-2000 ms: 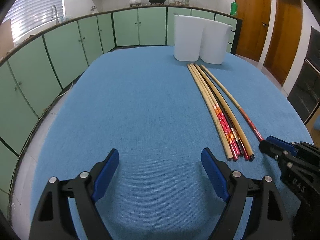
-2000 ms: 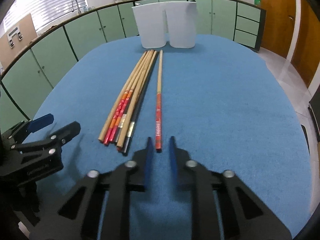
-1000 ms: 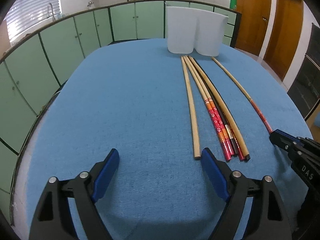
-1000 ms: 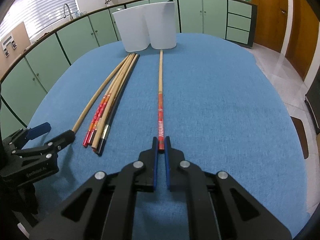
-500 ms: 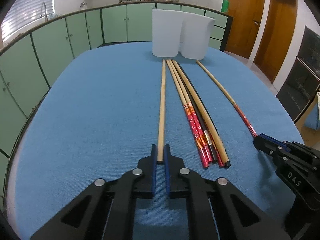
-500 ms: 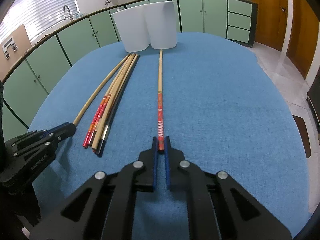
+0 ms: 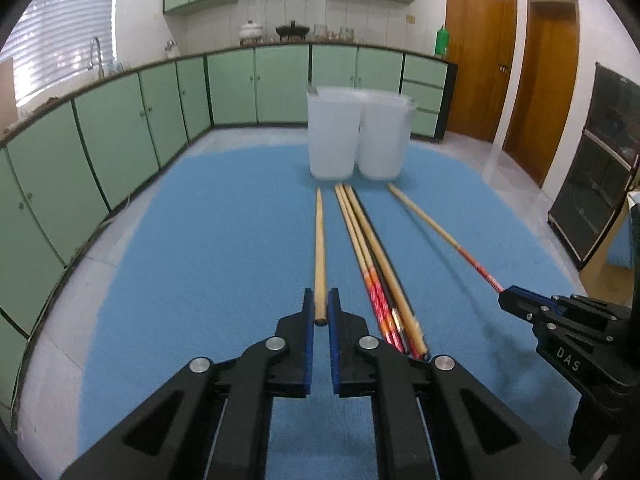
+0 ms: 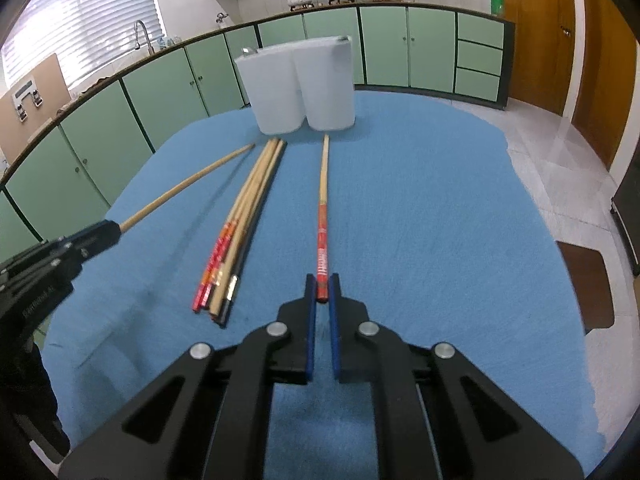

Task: Organize utensils
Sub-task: 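Lift both chopsticks and carry them over the white holder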

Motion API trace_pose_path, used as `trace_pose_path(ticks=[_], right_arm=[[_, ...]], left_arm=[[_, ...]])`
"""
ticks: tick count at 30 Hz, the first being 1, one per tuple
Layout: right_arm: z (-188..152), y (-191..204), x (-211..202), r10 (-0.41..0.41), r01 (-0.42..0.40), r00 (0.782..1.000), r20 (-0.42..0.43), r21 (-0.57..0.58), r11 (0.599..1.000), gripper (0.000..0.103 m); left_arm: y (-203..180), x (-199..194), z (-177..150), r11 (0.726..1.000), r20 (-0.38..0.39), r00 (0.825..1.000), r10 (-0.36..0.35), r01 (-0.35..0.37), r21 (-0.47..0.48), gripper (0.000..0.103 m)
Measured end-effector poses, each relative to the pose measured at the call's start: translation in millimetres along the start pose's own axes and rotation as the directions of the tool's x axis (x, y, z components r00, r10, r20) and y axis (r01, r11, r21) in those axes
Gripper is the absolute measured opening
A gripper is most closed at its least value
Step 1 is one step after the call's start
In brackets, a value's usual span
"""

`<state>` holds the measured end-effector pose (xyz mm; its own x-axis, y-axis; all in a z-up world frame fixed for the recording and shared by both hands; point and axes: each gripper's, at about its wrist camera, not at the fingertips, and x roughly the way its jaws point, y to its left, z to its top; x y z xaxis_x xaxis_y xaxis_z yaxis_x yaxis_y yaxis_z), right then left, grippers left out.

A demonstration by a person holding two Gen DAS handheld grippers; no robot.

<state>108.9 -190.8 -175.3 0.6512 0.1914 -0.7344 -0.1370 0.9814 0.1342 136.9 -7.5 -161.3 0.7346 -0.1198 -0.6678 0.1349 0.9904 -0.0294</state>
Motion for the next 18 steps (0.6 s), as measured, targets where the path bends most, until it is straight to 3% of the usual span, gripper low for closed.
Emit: trace_pose_path(ticks=[10, 18], right_arm=[[41, 2, -51, 0.031, -0.030, 0.994, 0.103, -0.006, 1.000, 0.005], [97, 0, -93, 0.063, -0.056, 0.973, 0.222, -0.040, 0.998, 0.005]], left_arm=[[8, -46, 51, 1.000, 0.152, 0.988, -0.022, 0.024, -0.011, 0.007], [8, -68, 93, 0.998, 0.238, 0.969, -0.068, 0.068, 0.011, 0.007]])
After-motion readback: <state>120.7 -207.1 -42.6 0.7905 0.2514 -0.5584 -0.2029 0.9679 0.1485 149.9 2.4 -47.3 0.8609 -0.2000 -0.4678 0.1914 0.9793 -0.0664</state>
